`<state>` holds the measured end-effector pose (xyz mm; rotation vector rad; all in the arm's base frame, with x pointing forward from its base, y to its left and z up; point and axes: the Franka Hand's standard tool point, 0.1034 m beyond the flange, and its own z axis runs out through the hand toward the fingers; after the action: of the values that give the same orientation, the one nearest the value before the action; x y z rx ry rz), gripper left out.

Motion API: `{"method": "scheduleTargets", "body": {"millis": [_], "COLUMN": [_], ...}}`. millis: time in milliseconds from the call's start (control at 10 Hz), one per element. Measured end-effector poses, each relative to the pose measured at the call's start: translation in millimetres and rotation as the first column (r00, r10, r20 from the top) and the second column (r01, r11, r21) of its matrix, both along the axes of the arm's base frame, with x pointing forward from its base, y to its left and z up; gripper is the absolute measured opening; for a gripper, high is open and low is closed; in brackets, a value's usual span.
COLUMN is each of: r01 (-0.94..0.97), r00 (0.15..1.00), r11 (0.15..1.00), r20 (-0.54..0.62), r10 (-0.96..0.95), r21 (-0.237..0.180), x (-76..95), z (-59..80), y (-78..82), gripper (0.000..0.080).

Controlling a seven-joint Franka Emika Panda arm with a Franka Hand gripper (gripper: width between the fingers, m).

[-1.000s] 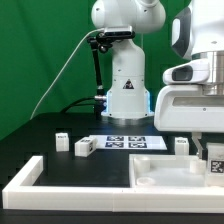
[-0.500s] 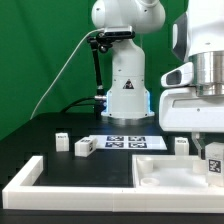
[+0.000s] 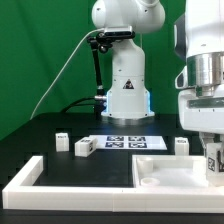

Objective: Assemble one leg

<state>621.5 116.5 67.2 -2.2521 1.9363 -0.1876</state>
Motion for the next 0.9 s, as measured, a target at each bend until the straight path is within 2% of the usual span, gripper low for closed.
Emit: {"method": "scheduleTargets", "body": {"millis": [300,400,500,600,700,900], "r01": [0.099,0.179,0.14,0.104,0.074,-0.105], "r00": [0.995,0.984,0.99,0.994,0.997,0.994], "r11": [0.994,0.982,0.989,0.993,0.996,0.994], "r20": [-0.025,-0.035,-0.031,-0.027,-0.025,-0.013], "r10": [-0.098,-0.178,-0.139,-0.103,-0.073,0.105], "r21": [0.043,0.061,0.054,0.048,0.043,0.01], "x": [0.3,-0.4,-0.6,-0.6,-0.9,-1.3], "z": [0.6,-0.4,-0.4,-0.4,-0.5,-0.4], "y": [-8.4,-6.8,-6.1,-6.2,-4.0,-1.3], "gripper": [0.0297,0.0297,0.0384,0.0523,0.061,0.0641]}}
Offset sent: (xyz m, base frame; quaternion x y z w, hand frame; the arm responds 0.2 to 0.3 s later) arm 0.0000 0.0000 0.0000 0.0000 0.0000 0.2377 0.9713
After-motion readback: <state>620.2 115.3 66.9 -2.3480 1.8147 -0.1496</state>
